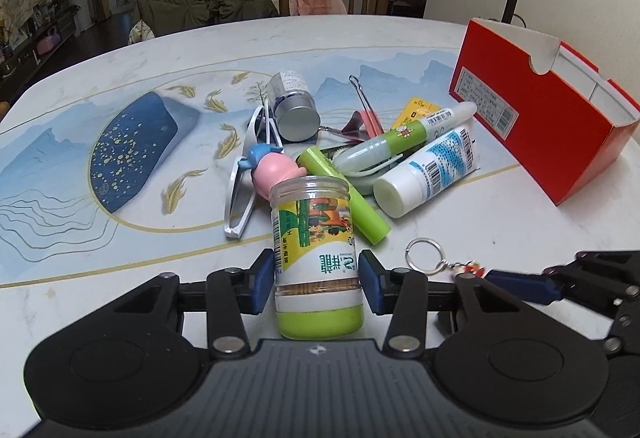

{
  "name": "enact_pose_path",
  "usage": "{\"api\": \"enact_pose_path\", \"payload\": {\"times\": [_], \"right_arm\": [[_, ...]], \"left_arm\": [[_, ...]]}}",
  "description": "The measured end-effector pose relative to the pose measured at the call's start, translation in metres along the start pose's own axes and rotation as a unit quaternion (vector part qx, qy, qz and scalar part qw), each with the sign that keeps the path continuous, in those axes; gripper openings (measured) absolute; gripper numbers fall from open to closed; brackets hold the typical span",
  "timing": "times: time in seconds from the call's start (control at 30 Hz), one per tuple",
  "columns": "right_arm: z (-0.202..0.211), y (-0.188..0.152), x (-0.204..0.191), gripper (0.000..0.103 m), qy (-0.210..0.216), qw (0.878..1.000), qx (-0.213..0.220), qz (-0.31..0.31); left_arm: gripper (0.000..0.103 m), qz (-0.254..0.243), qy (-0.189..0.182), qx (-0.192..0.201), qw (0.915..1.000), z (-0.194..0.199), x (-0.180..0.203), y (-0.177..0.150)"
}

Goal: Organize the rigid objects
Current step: 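Carry the jar with the left tool while the right tool carries the keychain to the red box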

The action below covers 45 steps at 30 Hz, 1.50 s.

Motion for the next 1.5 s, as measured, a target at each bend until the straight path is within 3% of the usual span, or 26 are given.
{"api": "enact_pose_path", "payload": {"times": [0.37, 0.67, 0.9, 1.13, 1.5], "right_arm": [[0.042, 0.016, 0.028, 0.036, 0.005, 0.999, 0.022, -0.039], [0.088, 0.043, 0.069, 0.036, 0.017, 0.996, 0.040, -0.075], [0.117, 0.075, 0.106, 0.036, 0.009, 0.994, 0.079, -0.074], [0.120, 0.101, 0.153, 0.037, -0.019, 0.991, 0.106, -0.074], [0.094, 0.120, 0.232, 0.037, -0.045, 0.988, 0.109, -0.100]], "left_arm": [[0.044, 0.008, -0.011, -0.012, 0.9998, 0.025, 0.007, 0.011], [0.044, 0.009, -0.053, -0.019, 0.9984, 0.062, 0.030, 0.043], [0.044, -0.016, -0.077, 0.009, 0.9968, 0.078, 0.059, 0.078], [0.044, -0.016, -0.091, 0.027, 0.9954, 0.068, 0.092, 0.120], [0.041, -0.035, -0.110, 0.016, 0.9932, 0.015, 0.163, 0.163]]}}
Point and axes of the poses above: each gripper's, at about its wrist camera, not at the fingertips, and z roughly against the way its jaws point, x to its right, y to its top, the point moved 1 cm from there along -z, roughly the way its jaws point, and after that the axes turned 13 degrees about x, right-handed, at the moved point
